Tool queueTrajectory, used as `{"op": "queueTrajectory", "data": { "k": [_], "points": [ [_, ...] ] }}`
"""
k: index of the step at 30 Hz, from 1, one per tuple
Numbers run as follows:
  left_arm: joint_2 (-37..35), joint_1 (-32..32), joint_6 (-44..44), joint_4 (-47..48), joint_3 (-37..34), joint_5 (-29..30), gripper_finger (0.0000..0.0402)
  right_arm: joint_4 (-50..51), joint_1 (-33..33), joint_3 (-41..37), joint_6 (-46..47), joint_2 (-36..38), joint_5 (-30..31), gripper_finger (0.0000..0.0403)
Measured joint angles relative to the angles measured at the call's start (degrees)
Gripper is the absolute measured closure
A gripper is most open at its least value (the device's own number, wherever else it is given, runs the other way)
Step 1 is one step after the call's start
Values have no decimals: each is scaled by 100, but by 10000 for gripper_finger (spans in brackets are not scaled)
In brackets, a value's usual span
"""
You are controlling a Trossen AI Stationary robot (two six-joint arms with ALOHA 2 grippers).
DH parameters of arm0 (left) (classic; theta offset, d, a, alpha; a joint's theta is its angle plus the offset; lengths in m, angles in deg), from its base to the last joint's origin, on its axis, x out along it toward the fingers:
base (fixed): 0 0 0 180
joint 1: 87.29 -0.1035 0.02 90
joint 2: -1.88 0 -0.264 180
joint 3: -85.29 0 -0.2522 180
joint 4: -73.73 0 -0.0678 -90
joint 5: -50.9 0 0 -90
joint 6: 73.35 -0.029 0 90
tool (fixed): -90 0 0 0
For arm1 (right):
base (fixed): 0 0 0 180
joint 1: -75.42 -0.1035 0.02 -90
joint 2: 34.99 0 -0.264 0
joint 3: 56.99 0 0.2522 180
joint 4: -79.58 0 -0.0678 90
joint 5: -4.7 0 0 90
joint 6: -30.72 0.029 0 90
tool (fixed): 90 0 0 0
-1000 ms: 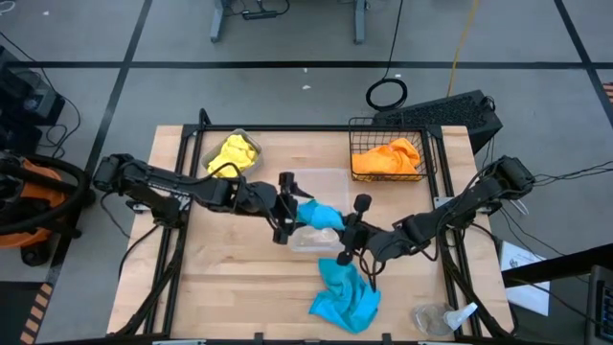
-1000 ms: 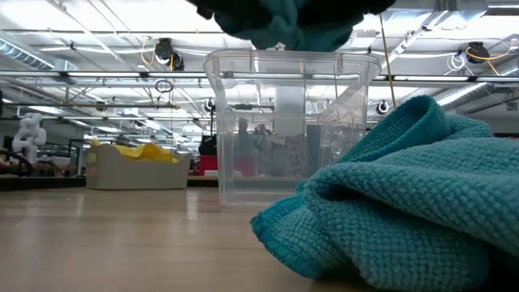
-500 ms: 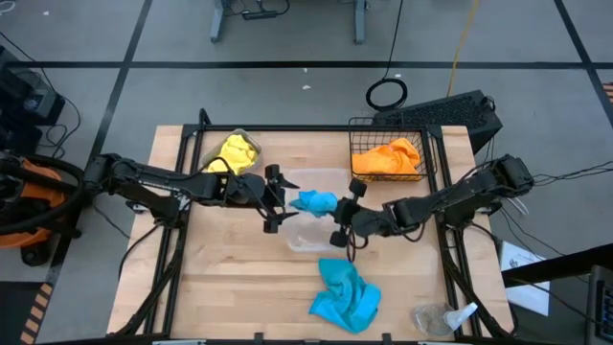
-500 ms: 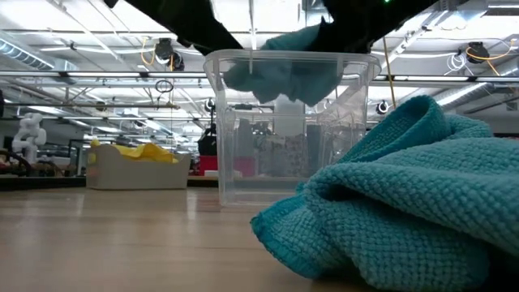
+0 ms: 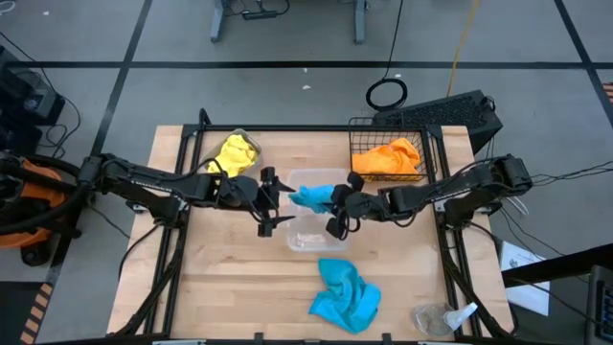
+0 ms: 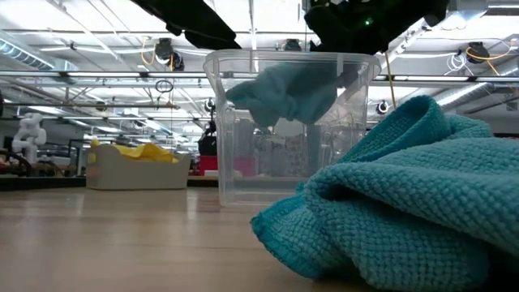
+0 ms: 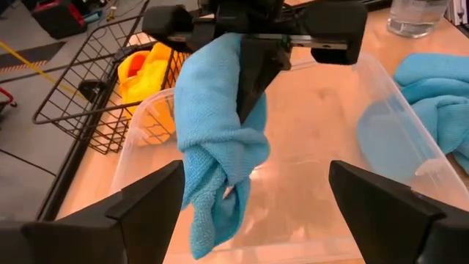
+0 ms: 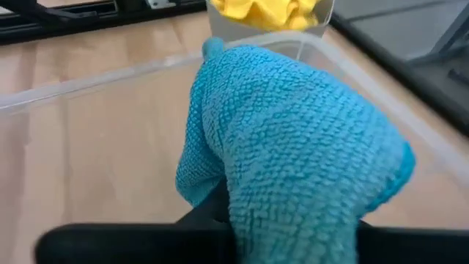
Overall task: Sort microfiber towel by color & place in baskets
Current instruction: Put the top blue towel into the transparent bin, then put the blue towel into the transparent bin
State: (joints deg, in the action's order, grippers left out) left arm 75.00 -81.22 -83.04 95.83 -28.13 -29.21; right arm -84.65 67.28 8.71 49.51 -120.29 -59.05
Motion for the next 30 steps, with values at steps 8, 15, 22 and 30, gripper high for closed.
{"op": "queueTrajectory", "data": {
  "k": [8, 15, 22, 30],
  "points": [
    [0, 35, -9, -5, 0, 0, 59, 364, 155, 2, 319, 0, -88, 248],
    [0, 35, -17, 26, 0, 0, 59, 778, 148, 325, 130, 0, -67, 161],
    [0, 35, -17, 22, 0, -87, 59, 1667, 155, 778, -17, 0, 372, 99],
    [0, 35, -4, 142, 0, -105, 59, 3019, -190, 1817, -12, 43, 664, 93]
  ]
}}
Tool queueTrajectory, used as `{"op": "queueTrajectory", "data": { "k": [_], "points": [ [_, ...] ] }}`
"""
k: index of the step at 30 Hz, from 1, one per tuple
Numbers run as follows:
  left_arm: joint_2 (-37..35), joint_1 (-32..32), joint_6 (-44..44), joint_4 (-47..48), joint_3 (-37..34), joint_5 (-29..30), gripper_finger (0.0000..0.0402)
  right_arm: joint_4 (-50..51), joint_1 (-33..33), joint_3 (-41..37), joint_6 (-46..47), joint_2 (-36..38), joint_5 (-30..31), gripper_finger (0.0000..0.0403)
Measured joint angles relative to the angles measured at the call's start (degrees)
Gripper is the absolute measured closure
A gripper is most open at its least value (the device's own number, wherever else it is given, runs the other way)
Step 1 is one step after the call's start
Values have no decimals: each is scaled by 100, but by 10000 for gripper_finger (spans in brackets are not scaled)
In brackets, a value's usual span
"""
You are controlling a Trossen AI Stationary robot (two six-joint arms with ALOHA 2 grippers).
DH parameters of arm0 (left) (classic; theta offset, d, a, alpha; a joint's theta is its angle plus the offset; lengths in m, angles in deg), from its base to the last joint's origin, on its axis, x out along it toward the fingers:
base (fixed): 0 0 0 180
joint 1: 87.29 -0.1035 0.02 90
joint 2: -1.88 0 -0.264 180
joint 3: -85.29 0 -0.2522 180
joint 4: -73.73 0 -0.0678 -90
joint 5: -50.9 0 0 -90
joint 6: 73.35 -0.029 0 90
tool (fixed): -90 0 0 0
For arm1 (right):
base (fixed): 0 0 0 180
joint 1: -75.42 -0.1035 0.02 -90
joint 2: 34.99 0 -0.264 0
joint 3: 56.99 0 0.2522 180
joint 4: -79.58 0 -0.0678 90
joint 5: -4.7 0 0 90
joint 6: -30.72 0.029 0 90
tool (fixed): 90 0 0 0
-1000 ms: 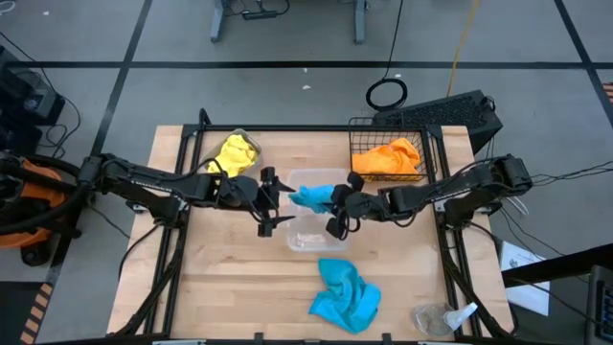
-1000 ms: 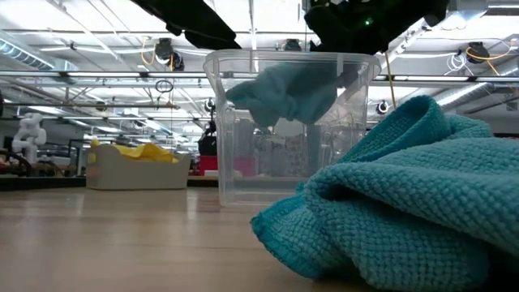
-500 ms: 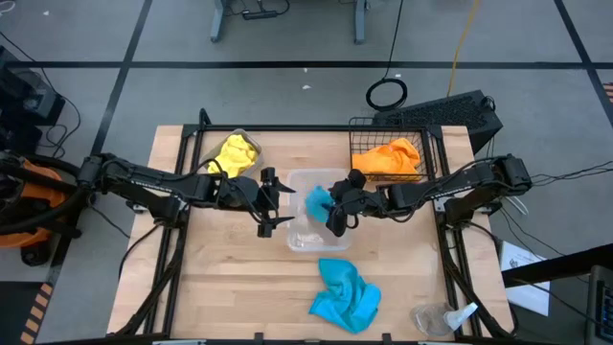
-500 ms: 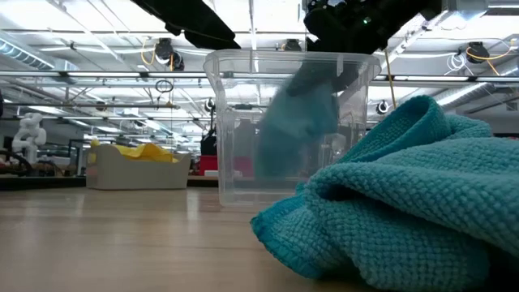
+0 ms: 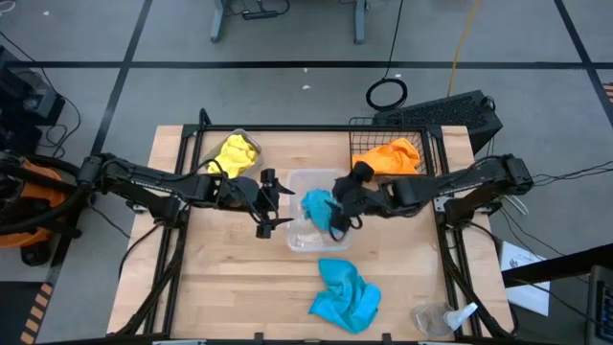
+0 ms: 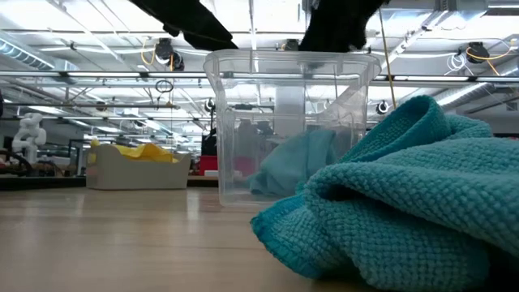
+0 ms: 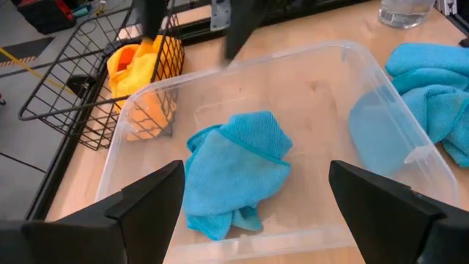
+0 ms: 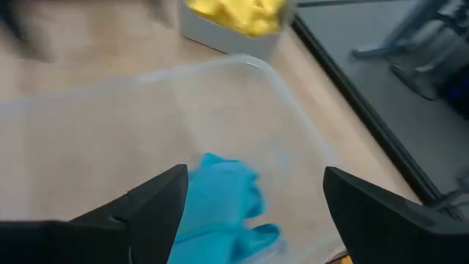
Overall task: Sort microfiber towel by color & place in baskets
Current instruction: Put the blue towel into the transparent bin
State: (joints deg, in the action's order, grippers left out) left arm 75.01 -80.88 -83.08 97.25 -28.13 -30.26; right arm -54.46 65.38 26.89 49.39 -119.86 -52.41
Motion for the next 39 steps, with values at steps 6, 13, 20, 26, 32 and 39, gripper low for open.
{"op": "queueTrajectory", "data": {
  "k": [6, 13, 20, 26, 32, 39],
  "points": [
    [2, 97, 2, 23, 0, -9, 59, 1261, -1273, 682, 797, 18, -20, 93],
    [2, 238, -69, -285, 0, -171, 59, 1429, -3005, 718, 1865, -89, -283, 93],
    [8, 288, -78, -777, 0, -336, 59, 1186, -3961, 709, 3093, -676, -5, 93],
    [184, 431, 46, -905, 2, -426, 59, 1048, -3982, 707, 3375, -1570, 110, 93],
    [480, 714, 239, -966, 2, -426, 59, 334, -3693, 705, 3342, -2249, -283, 93],
    [632, 954, 293, -1220, 2, -425, 59, 149, -3400, 705, 3194, -2995, -1120, 93]
  ]
}}
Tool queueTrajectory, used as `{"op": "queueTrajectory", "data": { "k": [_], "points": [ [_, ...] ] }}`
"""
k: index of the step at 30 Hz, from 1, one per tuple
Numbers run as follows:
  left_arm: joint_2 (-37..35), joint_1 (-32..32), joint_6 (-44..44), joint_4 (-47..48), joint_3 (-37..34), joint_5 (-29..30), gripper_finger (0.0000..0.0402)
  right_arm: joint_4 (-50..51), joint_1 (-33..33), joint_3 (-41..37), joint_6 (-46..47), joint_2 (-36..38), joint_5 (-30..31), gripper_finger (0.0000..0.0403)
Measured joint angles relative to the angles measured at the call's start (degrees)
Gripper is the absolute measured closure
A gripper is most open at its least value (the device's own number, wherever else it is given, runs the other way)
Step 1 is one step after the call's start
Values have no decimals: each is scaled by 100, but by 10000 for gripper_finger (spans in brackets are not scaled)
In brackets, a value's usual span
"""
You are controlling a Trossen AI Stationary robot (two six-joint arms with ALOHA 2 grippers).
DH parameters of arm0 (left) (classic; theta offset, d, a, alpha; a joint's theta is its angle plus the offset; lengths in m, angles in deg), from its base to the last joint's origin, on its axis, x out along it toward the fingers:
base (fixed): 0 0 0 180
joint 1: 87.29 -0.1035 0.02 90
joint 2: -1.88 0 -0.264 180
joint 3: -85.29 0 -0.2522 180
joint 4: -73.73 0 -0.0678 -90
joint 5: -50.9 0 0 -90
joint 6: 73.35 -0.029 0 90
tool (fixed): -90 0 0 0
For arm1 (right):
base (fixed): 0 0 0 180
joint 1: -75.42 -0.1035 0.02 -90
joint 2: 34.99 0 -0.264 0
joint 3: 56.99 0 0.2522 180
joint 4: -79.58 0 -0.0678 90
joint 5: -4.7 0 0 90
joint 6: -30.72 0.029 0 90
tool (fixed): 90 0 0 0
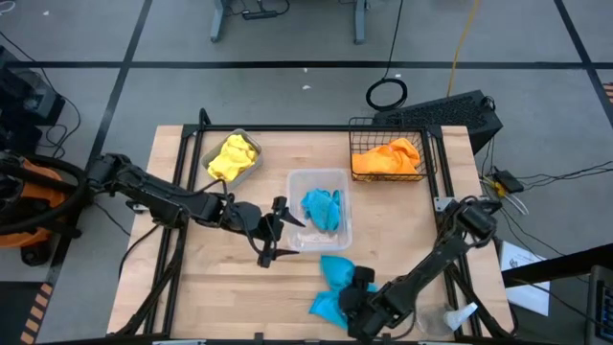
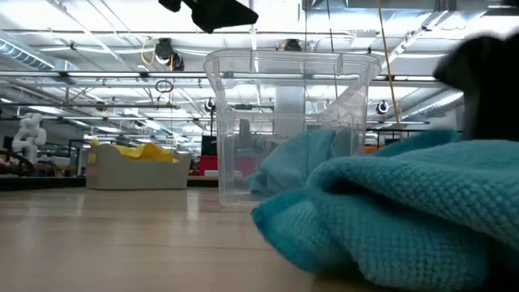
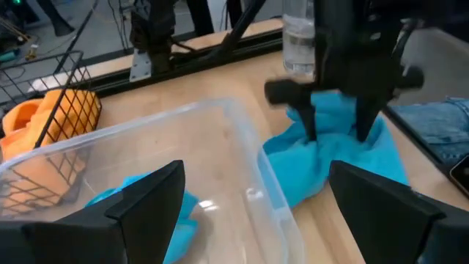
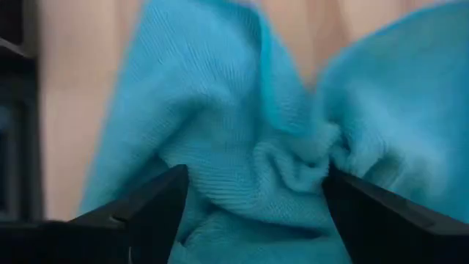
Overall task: Sort microfiber towel by color & place in baskets
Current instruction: Put the blue towel into the transparent bin
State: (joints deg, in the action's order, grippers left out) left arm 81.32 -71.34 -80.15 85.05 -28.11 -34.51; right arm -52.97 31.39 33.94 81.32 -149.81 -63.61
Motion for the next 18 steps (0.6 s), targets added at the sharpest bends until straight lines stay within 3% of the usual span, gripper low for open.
{"op": "queueTrajectory", "data": {
  "k": [3, 7, 10, 15, 18],
  "points": [
    [0, 50, 42, -20, 0, 1, 59, 8, 101, 3, 38, -260, -431, 104],
    [0, 124, 43, -22, 0, 5, 59, 77, 155, 39, -23, -483, -669, 151],
    [0, 143, 33, -23, 0, 5, 59, 129, 163, 42, -61, -530, -691, 215],
    [0, 139, 4, -24, 0, 14, 59, 178, 171, 17, -353, -365, -766, 358],
    [0, 139, 0, -22, 0, 12, 59, 233, 175, -20, -546, -140, -846, 386]
  ]
}}
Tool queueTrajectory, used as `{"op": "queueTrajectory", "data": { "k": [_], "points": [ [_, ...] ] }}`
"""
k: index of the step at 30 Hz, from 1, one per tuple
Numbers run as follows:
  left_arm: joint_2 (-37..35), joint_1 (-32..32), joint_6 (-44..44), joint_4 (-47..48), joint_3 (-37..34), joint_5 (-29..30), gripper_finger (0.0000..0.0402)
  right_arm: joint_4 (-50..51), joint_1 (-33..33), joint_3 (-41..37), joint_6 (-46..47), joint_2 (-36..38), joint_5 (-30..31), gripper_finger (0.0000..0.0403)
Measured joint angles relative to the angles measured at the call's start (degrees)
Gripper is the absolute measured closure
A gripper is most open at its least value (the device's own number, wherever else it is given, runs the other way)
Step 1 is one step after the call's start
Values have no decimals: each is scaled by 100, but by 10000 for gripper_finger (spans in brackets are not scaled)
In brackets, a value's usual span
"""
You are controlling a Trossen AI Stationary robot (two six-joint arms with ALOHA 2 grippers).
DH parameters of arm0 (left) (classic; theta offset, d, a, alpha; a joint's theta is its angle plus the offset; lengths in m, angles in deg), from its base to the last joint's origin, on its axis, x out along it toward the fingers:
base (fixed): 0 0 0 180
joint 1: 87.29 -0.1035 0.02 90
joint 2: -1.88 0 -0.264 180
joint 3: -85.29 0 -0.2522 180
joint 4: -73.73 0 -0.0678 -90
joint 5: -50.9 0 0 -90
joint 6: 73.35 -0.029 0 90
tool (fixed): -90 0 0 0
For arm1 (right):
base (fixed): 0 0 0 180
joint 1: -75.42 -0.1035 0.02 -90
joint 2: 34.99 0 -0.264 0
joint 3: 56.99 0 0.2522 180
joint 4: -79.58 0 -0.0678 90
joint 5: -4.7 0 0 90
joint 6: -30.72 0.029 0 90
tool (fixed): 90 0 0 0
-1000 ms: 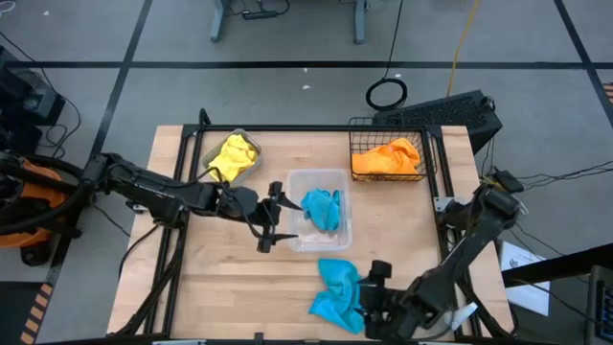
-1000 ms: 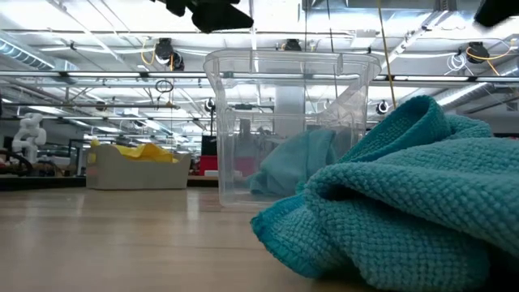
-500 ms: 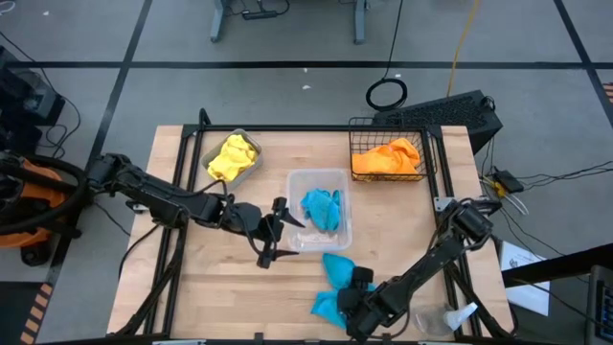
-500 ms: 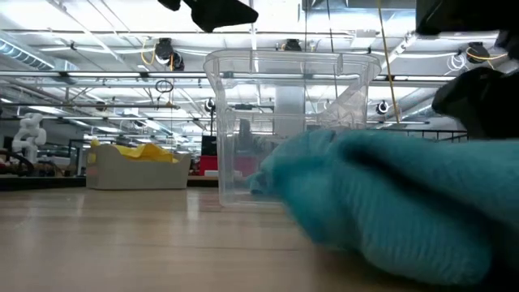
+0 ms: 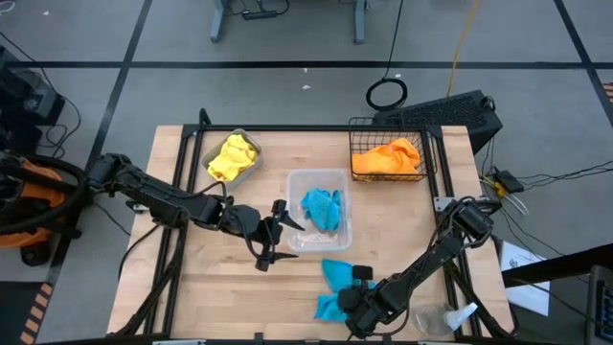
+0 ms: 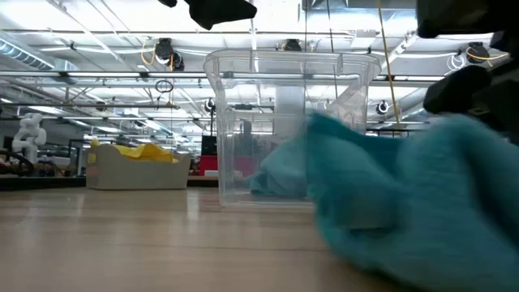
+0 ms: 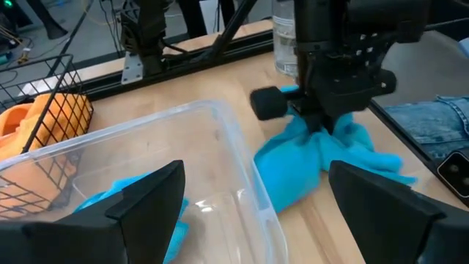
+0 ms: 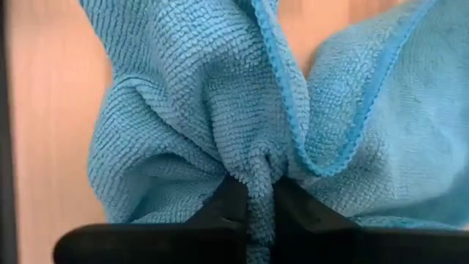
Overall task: Sort microfiber towel by color & place in baskets
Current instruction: Put the blue towel into the transparent bin
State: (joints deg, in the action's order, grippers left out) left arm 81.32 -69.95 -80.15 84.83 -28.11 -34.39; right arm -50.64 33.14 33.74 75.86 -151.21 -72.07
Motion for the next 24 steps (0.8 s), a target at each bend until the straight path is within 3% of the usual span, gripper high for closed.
{"op": "queueTrajectory", "data": {
  "k": [6, 13, 18, 24],
  "points": [
    [0, 37, 60, -246, 0, -22, 59, 2, -11, 4, -318, 847, 255, 390],
    [44, 419, 1, -1306, 0, -774, 59, -204, -188, 13, -1112, 1923, 2166, 393],
    [44, 619, -116, -1636, 0, -617, 59, -387, -311, 11, -1988, 2275, 3217, 393],
    [284, 760, -581, -2505, -2, -101, 59, -1271, -304, 11, -3429, 2312, 4127, 392]
  ]
}}
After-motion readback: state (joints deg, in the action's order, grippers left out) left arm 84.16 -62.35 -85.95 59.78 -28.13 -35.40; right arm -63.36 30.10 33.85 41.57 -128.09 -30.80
